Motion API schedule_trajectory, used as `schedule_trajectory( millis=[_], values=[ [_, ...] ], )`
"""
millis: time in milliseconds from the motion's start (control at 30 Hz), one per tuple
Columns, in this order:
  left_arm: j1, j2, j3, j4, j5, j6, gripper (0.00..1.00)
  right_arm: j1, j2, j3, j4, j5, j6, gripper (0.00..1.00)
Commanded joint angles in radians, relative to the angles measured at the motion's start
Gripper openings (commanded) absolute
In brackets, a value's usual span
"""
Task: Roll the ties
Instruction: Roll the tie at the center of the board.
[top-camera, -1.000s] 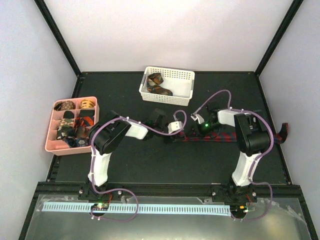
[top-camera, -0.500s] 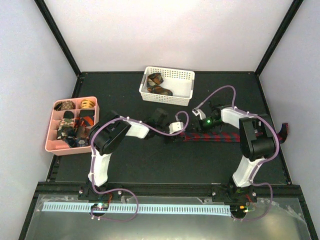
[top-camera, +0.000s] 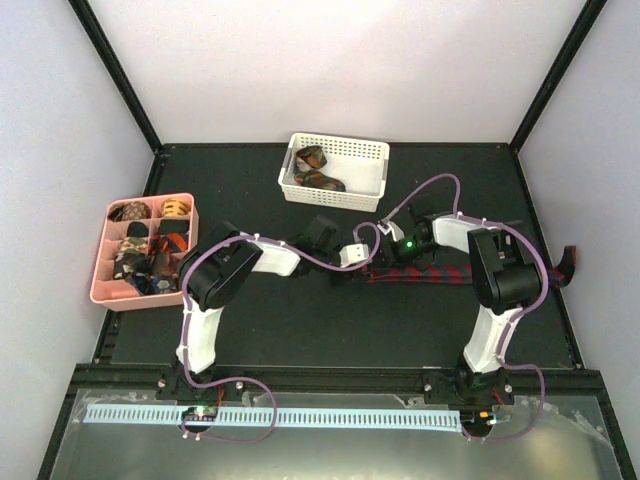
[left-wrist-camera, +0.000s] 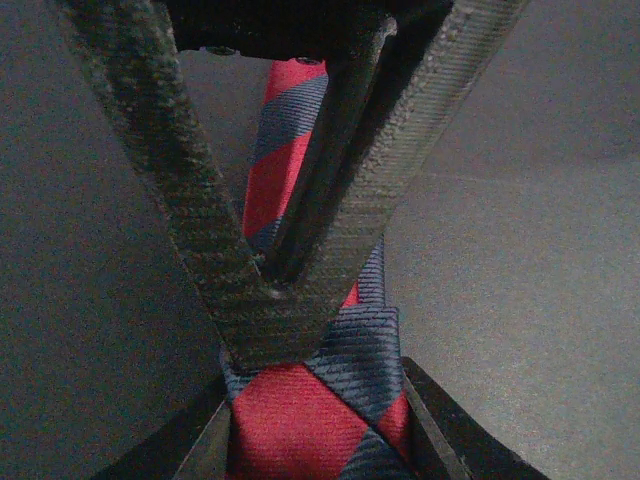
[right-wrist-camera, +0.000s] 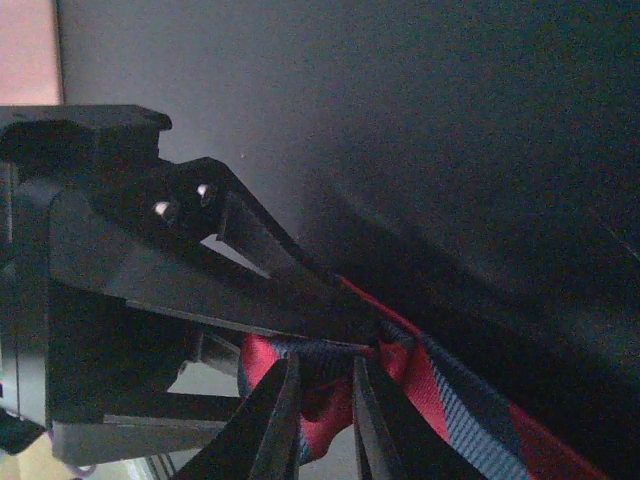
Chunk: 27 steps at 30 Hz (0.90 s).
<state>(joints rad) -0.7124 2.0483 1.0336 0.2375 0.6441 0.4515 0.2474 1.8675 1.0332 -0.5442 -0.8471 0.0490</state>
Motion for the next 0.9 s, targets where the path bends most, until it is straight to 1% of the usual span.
schedule_trajectory(
  millis=[0,33,133,167,200,367,400,433,467,500,567,633,667,800,867],
  values=[
    [-0.015,0.036,0.008,-0.1,-0.066,0.019,0.35,0.003,0.022,0.029,-0.006,0.008,-0.022,0.13],
    [-0.015,0.039,0.01,-0.102,-0.066,0.017,0.35,0.003,0.024,0.032,-0.018,0.006,-0.03,0.14],
    [-0.015,0.04,0.01,-0.098,-0.065,0.013,0.36,0.003,0.025,0.031,-0.03,-0.002,-0.034,0.26],
    [-0.015,0.042,0.011,-0.098,-0.063,0.012,0.36,0.003,0.025,0.03,-0.028,-0.003,-0.034,0.26],
    [-0.015,0.042,0.011,-0.098,-0.063,0.01,0.36,0.004,0.027,0.031,-0.027,-0.002,-0.033,0.25],
    [-0.015,0.041,0.013,-0.102,-0.064,0.008,0.36,0.004,0.038,0.048,-0.049,-0.001,-0.05,0.05],
    [-0.014,0.039,0.012,-0.102,-0.065,0.006,0.36,0.003,0.036,0.047,-0.055,0.005,-0.056,0.02],
    [-0.013,0.037,0.009,-0.1,-0.065,0.003,0.37,0.002,0.033,0.045,-0.056,0.011,-0.06,0.02],
    [-0.013,0.033,0.006,-0.095,-0.068,-0.003,0.39,0.001,0.028,0.04,-0.055,0.021,-0.063,0.02],
    [-0.011,0.026,-0.001,-0.087,-0.07,-0.013,0.43,0.001,0.024,0.035,-0.053,0.034,-0.064,0.02],
    [-0.002,-0.004,-0.028,-0.045,-0.055,-0.034,0.53,-0.004,0.021,0.018,-0.045,0.046,-0.067,0.02],
    [0.009,-0.044,-0.064,0.009,-0.028,-0.057,0.65,-0.013,0.021,0.004,-0.037,0.046,-0.068,0.02],
    [0.012,-0.067,-0.085,0.052,-0.022,-0.069,0.69,-0.017,0.021,-0.002,-0.034,0.046,-0.07,0.02],
    [0.017,-0.14,-0.158,0.159,-0.025,-0.1,0.79,-0.029,0.013,-0.021,-0.015,0.037,-0.066,0.02],
    [0.017,-0.152,-0.182,0.199,-0.036,-0.105,0.81,-0.032,0.009,-0.025,-0.008,0.031,-0.063,0.02]
  ],
)
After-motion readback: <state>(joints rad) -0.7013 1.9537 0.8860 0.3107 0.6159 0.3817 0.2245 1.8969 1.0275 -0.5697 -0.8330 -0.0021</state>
